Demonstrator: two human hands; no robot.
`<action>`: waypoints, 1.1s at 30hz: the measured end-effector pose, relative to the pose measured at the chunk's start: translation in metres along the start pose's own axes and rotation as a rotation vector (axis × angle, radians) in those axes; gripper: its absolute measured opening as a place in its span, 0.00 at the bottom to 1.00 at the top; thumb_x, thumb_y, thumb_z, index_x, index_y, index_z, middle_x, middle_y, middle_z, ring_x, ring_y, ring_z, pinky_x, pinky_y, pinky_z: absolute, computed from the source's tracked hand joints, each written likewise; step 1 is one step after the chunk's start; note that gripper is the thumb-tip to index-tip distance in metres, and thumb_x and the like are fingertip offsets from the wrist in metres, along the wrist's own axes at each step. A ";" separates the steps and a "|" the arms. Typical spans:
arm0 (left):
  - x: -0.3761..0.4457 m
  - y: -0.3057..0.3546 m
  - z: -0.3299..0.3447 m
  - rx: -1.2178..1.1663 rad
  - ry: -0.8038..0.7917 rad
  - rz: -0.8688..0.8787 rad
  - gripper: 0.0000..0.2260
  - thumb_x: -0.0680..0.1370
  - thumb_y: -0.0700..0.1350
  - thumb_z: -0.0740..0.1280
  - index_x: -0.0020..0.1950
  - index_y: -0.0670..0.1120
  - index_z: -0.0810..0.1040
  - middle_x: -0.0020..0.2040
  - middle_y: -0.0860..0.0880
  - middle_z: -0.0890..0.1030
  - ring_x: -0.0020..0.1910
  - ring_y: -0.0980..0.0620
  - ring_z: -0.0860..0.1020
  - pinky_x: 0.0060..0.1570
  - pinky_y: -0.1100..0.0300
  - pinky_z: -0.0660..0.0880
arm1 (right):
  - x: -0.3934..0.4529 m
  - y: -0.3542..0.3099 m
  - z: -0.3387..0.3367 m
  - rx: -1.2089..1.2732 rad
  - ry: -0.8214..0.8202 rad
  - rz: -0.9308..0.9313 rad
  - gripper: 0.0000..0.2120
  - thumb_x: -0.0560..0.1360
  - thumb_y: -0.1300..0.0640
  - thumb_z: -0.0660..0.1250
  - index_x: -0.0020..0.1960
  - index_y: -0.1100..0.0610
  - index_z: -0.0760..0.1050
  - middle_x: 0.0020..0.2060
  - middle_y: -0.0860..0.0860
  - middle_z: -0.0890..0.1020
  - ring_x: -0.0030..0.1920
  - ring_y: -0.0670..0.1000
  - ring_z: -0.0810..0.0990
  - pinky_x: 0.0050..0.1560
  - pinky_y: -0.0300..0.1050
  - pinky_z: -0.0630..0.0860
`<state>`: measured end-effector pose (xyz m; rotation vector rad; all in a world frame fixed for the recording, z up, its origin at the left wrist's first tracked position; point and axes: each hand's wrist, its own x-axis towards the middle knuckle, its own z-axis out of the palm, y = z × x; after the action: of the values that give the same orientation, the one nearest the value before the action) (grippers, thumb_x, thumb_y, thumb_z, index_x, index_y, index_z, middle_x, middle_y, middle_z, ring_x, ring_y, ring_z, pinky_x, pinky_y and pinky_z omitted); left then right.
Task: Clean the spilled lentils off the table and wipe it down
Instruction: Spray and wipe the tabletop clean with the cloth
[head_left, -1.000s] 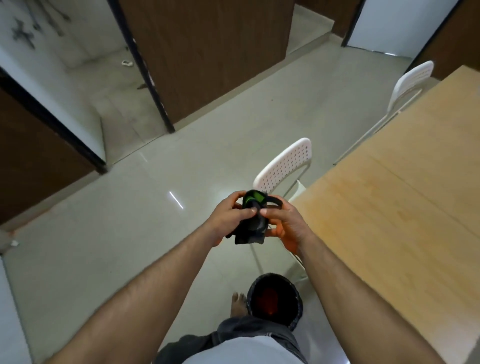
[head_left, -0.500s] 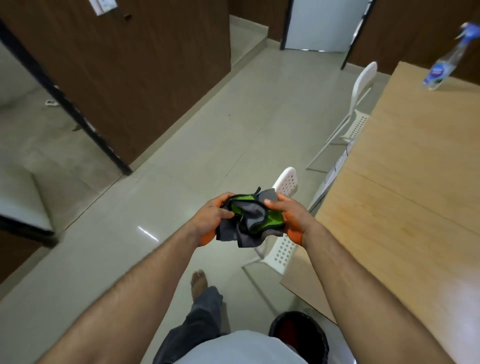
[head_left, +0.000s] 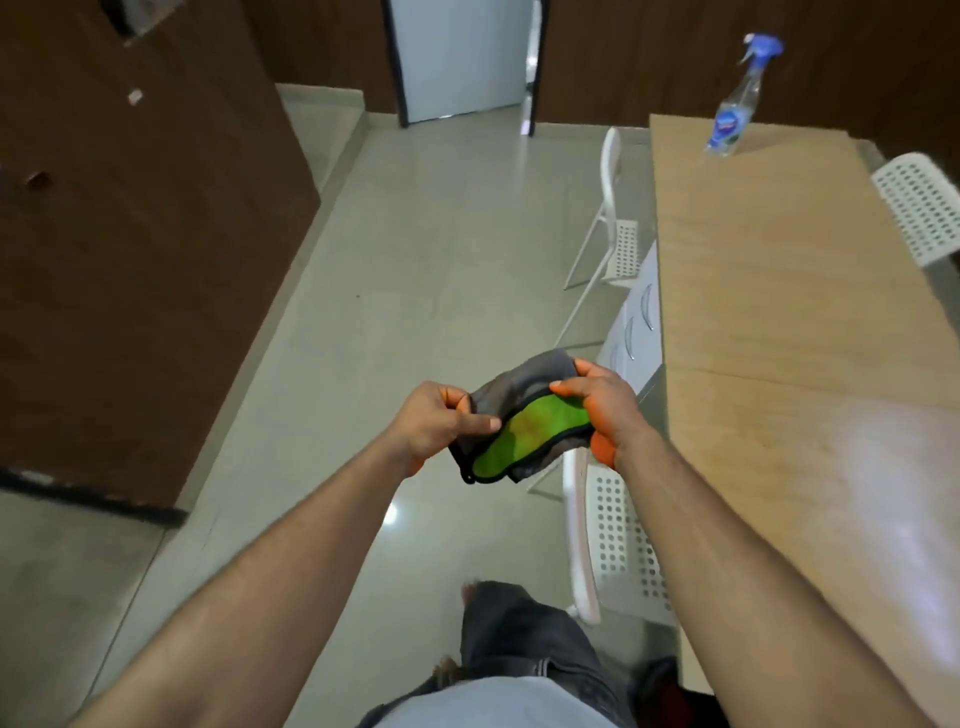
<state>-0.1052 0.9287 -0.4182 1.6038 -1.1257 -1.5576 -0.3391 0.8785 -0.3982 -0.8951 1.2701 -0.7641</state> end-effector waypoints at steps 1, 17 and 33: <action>0.019 0.006 -0.004 -0.021 -0.004 0.022 0.22 0.61 0.41 0.84 0.32 0.47 0.68 0.33 0.44 0.69 0.35 0.46 0.68 0.34 0.56 0.66 | 0.013 -0.007 0.000 0.023 0.033 -0.004 0.14 0.77 0.69 0.66 0.56 0.56 0.84 0.44 0.56 0.88 0.43 0.55 0.87 0.44 0.49 0.84; 0.317 0.164 -0.046 -0.197 -0.195 -0.143 0.28 0.60 0.33 0.78 0.60 0.38 0.83 0.53 0.39 0.87 0.51 0.41 0.86 0.50 0.53 0.82 | 0.239 -0.115 -0.048 0.203 0.314 0.025 0.13 0.75 0.67 0.75 0.58 0.58 0.83 0.49 0.55 0.89 0.49 0.57 0.87 0.48 0.49 0.81; 0.589 0.269 0.016 0.330 -0.526 -0.162 0.09 0.77 0.34 0.73 0.56 0.42 0.83 0.48 0.40 0.88 0.45 0.42 0.85 0.44 0.49 0.79 | 0.389 -0.201 -0.124 0.253 0.747 0.083 0.13 0.73 0.70 0.74 0.55 0.59 0.84 0.45 0.56 0.88 0.47 0.58 0.87 0.47 0.50 0.83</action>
<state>-0.1982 0.2883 -0.4476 1.5593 -1.6337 -2.0625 -0.4028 0.4274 -0.4071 -0.3411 1.7884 -1.2221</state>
